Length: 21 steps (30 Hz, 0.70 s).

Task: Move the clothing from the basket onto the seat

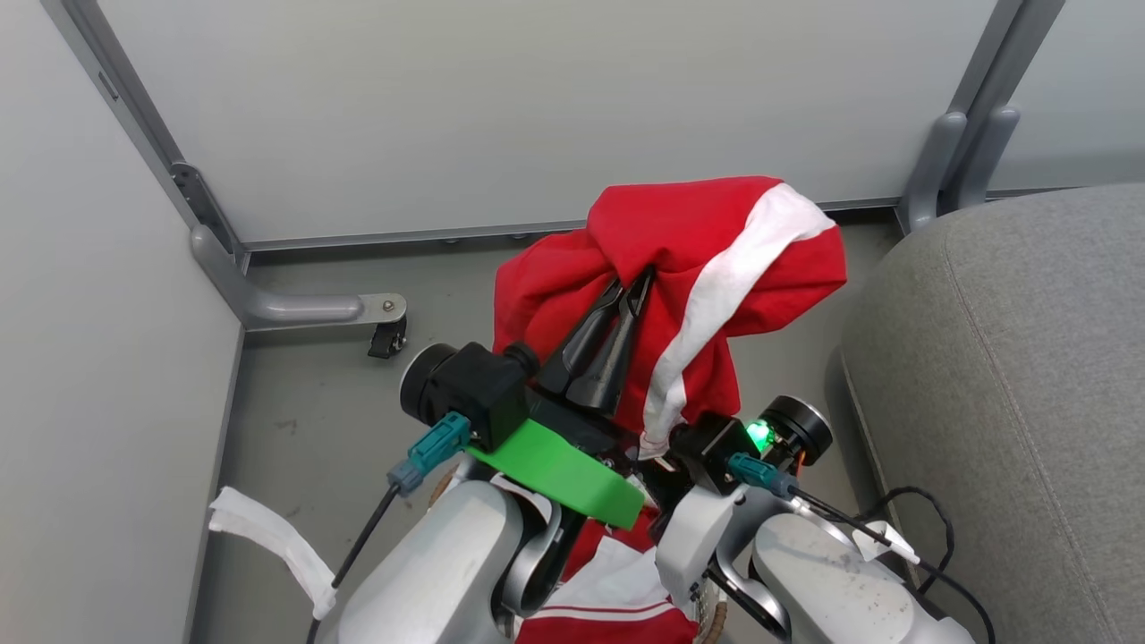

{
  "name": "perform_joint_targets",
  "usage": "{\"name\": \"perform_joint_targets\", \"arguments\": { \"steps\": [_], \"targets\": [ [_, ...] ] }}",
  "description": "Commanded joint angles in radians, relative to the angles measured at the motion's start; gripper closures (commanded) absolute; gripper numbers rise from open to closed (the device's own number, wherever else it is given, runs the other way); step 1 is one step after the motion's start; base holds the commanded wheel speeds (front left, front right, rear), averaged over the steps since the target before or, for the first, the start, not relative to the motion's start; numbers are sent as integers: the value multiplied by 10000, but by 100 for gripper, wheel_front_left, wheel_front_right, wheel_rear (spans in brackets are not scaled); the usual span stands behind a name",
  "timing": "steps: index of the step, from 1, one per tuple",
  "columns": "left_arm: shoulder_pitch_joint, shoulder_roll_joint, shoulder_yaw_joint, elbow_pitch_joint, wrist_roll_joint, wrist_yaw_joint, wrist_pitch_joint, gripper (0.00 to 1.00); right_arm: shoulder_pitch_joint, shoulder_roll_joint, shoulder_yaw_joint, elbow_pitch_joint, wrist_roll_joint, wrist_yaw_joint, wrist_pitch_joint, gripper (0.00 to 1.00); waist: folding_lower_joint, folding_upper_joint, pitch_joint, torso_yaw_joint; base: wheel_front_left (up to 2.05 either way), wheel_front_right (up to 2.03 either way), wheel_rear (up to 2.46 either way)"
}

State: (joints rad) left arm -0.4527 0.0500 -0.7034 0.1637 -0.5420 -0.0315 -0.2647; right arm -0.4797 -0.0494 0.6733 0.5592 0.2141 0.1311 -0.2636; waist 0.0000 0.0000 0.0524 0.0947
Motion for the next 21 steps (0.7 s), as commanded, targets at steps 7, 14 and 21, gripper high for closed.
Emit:
{"name": "perform_joint_targets", "arguments": {
  "steps": [7,14,21],
  "targets": [
    [-80,21,130,-40,-1,59,-1,100,58,-41,-51,-89,186,-5,-22,100,0,0,27,-154,0,0,0],
    [5,21,234,21,92,16,-1,100,85,-41,-28,-63,253,-5,-22,100,0,0,55,-240,0,0,0],
    [34,21,262,123,214,-1,-1,100,77,-39,-83,-191,220,-5,-22,100,0,0,66,-306,0,0,0]
  ]
}}
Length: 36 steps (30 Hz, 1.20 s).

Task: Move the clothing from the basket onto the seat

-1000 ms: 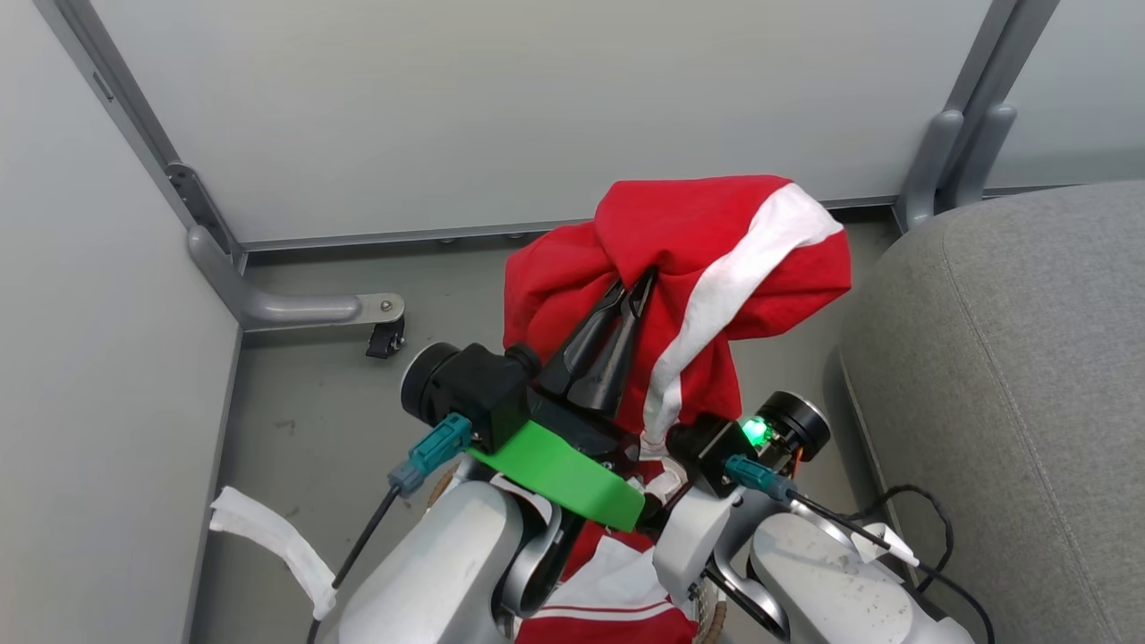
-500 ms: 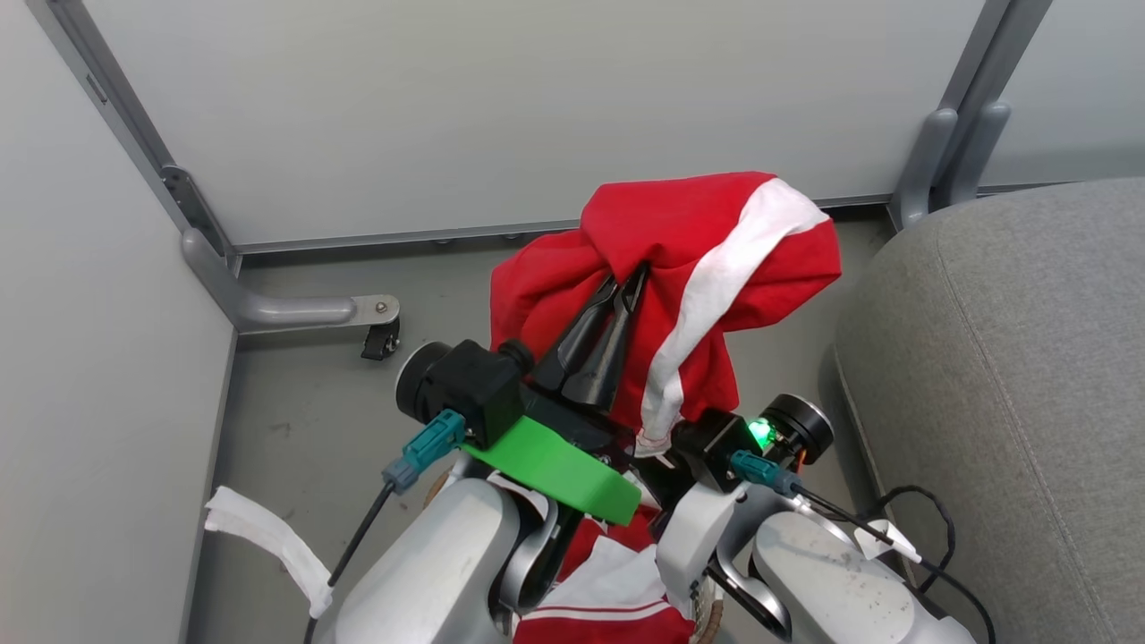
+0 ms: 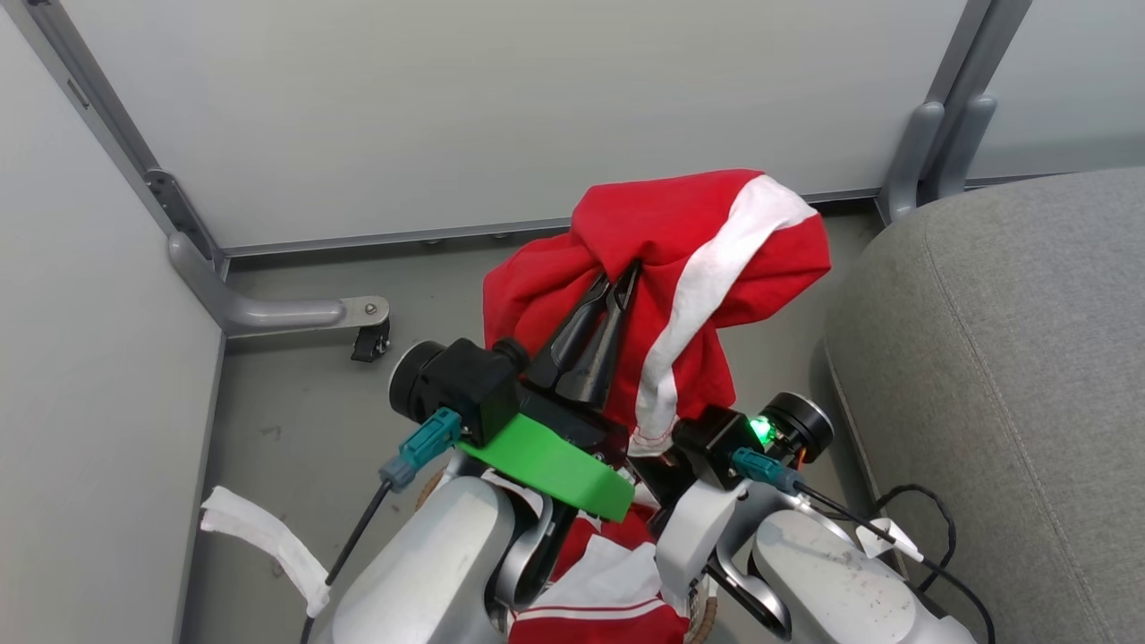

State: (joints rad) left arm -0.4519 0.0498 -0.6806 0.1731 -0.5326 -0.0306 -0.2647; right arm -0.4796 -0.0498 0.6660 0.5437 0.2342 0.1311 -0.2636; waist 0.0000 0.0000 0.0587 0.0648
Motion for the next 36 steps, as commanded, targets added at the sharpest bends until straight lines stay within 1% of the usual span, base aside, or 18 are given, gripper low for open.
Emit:
{"name": "perform_joint_targets", "arguments": {
  "steps": [1,6,7,8,9,13,17,22,29,36],
  "targets": [
    [19,23,38,35,127,-8,-1,100,79,-37,-12,-52,25,-5,-22,100,0,0,10,-21,0,0,0],
    [-22,23,73,-14,163,-68,-1,100,34,-36,-70,-76,-74,-5,-22,100,0,0,34,-88,0,0,0],
    [-7,25,79,-26,137,-100,-1,80,21,-36,-95,-74,-119,-5,-22,100,0,0,37,-109,0,0,0],
    [5,25,62,31,175,-94,-1,2,10,-36,-99,-70,-168,-5,-22,100,0,0,41,-131,0,0,0],
    [-3,23,81,9,194,-101,-1,0,12,-36,-107,-71,-167,-5,-22,100,0,0,43,-151,0,0,0],
    [49,25,164,28,288,-62,0,0,52,-36,-114,-119,-202,-5,-22,100,0,0,43,-277,0,0,0],
    [132,25,257,-40,293,-122,0,0,56,-35,-179,-203,-220,-5,-22,100,0,0,83,-430,0,0,0],
    [268,25,394,91,462,-170,0,0,224,-29,-347,-304,-301,-5,-22,100,0,0,94,-792,0,0,0],
    [531,25,612,371,735,-258,0,0,480,-36,-667,-408,-415,-7,-22,100,0,0,95,-1754,0,0,0],
    [831,26,906,472,898,-379,0,0,645,-32,-777,-700,-405,-8,-22,100,0,0,1,-3045,0,0,0]
  ]
}}
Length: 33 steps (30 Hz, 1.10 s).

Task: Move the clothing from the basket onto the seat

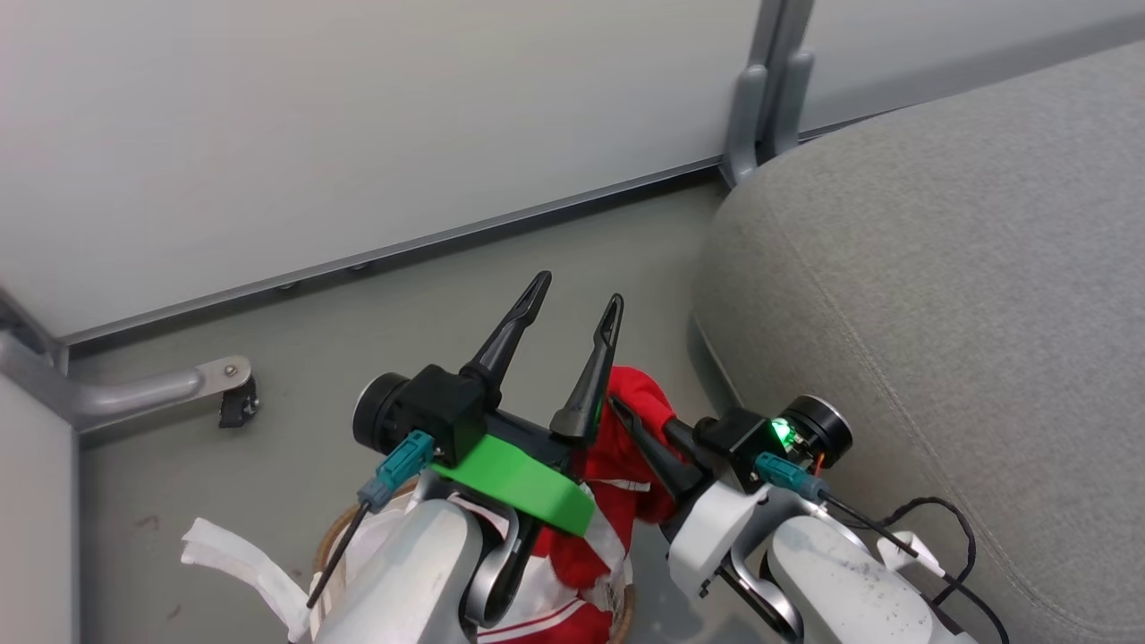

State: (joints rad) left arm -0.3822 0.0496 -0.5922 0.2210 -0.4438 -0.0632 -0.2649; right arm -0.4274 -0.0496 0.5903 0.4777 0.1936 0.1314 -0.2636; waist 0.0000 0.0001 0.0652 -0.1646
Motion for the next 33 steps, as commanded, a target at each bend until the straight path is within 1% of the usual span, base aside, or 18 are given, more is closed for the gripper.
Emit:
{"name": "perform_joint_targets", "arguments": {
  "steps": [1,11,17,21,24,30,33],
  "targets": [
    [171,28,69,7,66,-66,2,0,113,-35,13,-83,34,-12,-22,100,0,-1,-78,-931,0,0,0],
    [356,30,270,40,368,-171,2,0,100,-30,-101,-456,23,-12,-22,100,0,-1,114,-2697,0,0,0],
    [380,34,372,89,347,-184,2,0,305,-16,-520,-627,84,-12,-22,100,0,-1,239,-3295,0,0,0],
    [262,36,467,192,523,-222,2,0,118,-26,-911,-795,-57,-12,-22,100,0,-1,454,-3446,0,0,0],
    [73,38,481,229,611,-256,1,0,-346,-126,-1292,-921,-302,-12,-22,100,0,-1,751,-3403,0,0,0],
    [-198,41,574,368,738,-315,3,0,-1866,-1161,-1996,-1200,-798,-12,-22,100,0,-1,1484,-3053,0,0,0],
    [-377,36,625,505,950,-339,3,0,-2911,-1862,-2318,-1256,-1018,-12,-22,100,0,-1,1894,-2805,0,0,0]
  ]
}}
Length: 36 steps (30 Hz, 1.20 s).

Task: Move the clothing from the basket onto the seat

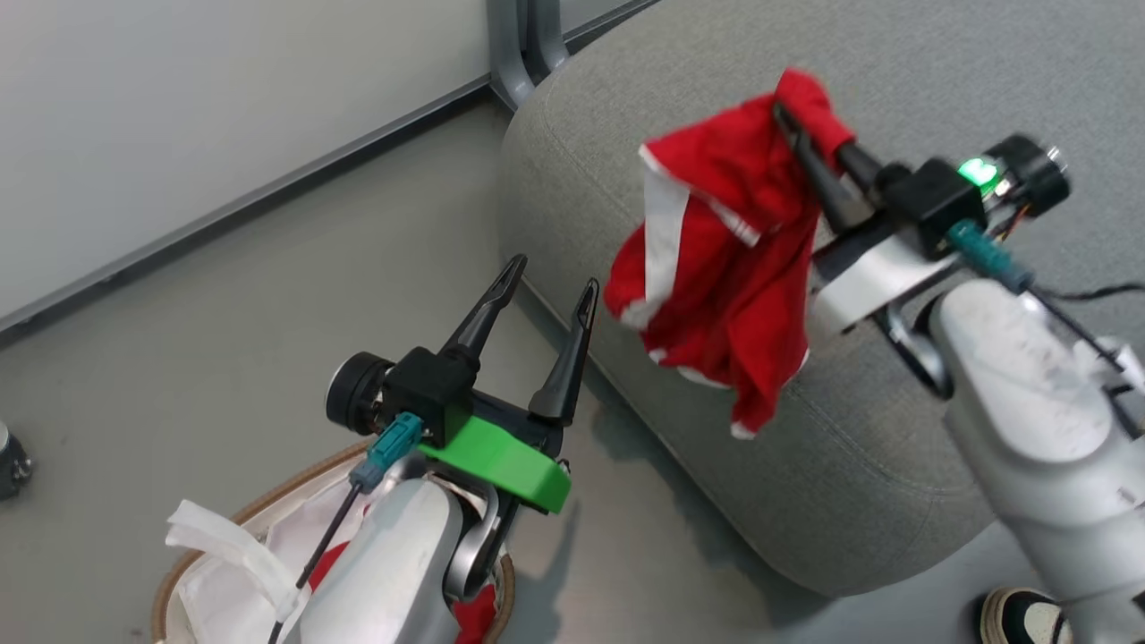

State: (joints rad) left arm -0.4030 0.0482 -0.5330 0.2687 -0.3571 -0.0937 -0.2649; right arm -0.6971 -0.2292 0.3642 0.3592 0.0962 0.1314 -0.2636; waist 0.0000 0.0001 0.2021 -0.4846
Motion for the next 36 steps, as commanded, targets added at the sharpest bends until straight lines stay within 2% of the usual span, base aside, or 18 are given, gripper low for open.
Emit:
{"name": "perform_joint_targets", "arguments": {
  "steps": [1,6,12,18,24,36],
  "targets": [
    [-218,51,39,68,140,-52,3,0,-525,-282,-136,-67,-122,-12,-23,100,0,-1,650,474,0,0,0],
    [-595,49,60,113,387,-137,3,0,-2346,-1344,-725,269,-300,-12,-22,100,0,-1,1361,944,0,0,0],
    [-1053,48,38,126,637,-211,3,0,-4260,-2585,-794,1001,-608,-14,-15,100,0,-1,2291,1474,0,0,0],
    [-1430,48,-82,169,823,-280,1,0,-5308,-3465,-1169,1914,-707,-14,-14,100,0,-1,3134,1999,0,0,0],
    [-1725,48,-105,222,958,-293,3,0,-4612,-3423,-2070,2885,-853,-12,-14,100,0,-1,3864,2361,0,0,0],
    [-1987,45,102,483,1247,-319,1,0,-2057,-2170,-4257,3704,-1517,-14,-15,100,0,-1,4379,2387,0,0,0]
  ]
}}
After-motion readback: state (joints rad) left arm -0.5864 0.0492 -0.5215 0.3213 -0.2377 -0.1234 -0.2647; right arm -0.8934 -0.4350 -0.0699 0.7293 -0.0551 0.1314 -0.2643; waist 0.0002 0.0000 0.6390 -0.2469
